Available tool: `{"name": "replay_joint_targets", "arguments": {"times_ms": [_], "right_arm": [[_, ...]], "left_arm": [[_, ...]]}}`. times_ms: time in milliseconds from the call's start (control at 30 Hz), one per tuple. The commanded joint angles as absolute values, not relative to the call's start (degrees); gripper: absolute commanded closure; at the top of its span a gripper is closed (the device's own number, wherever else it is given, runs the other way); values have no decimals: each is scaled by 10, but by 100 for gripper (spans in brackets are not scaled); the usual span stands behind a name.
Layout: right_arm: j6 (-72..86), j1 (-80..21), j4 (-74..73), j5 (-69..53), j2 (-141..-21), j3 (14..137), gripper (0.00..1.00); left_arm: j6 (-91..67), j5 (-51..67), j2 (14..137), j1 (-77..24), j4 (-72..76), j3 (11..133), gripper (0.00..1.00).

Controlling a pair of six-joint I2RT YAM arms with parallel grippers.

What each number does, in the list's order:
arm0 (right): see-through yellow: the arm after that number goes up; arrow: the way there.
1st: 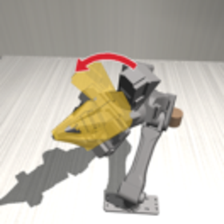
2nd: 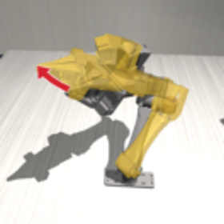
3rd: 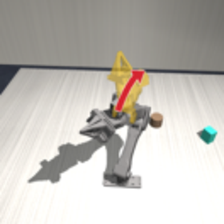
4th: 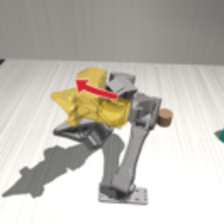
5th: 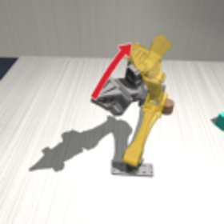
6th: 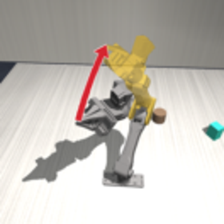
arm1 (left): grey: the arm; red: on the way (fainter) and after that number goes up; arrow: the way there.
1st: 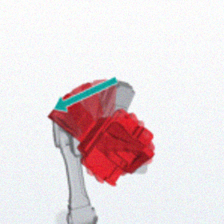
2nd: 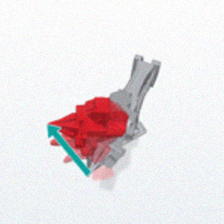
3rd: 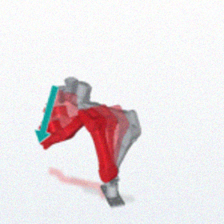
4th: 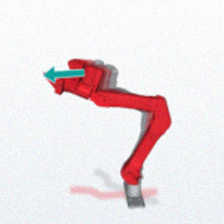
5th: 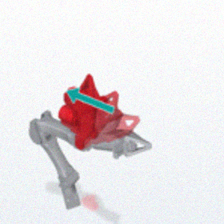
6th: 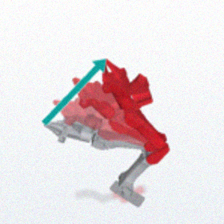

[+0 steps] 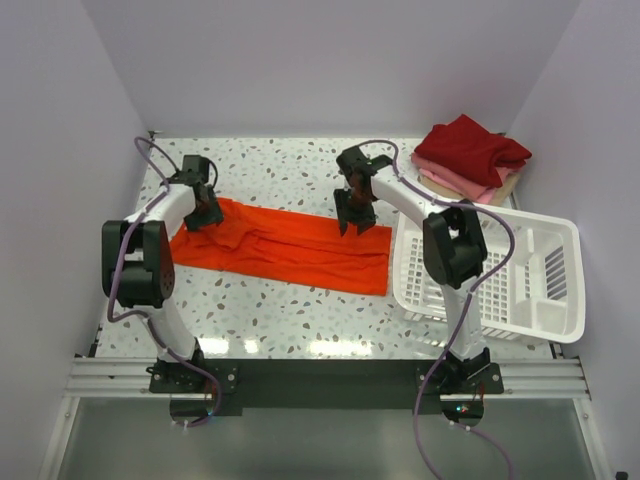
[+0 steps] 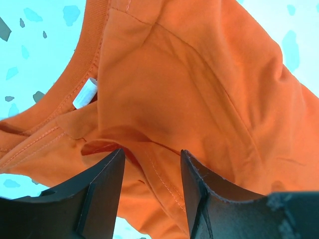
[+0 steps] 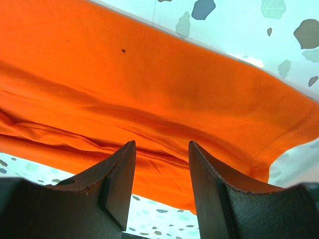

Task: Fold and stack the t-shirts
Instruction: Fold the tshirt

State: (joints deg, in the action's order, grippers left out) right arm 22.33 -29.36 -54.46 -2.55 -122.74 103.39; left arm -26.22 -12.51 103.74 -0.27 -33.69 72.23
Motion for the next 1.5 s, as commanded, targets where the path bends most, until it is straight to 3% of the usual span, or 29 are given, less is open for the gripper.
{"name": "replay_joint_targets", "arguments": {"times_ms": [0, 167, 333, 700, 1467], "right_arm": [[224, -296, -555, -30, -1229, 1055, 49], [224, -297, -557, -33, -1231, 1054, 49], [226, -296, -556, -32, -1230, 1050, 49], [233, -296, -555, -32, -1230, 1046, 49], [244, -317, -562, -27, -1234, 1049, 49]], "left_arm": [[-248, -135, 1041, 0, -323, 738, 47], [-248, -134, 1044, 0, -323, 726, 53], [-241, -139, 1039, 0, -323, 717, 75], [-230, -119, 1024, 0, -326, 696, 100], [-260, -51, 887, 0, -336, 570, 99]]}}
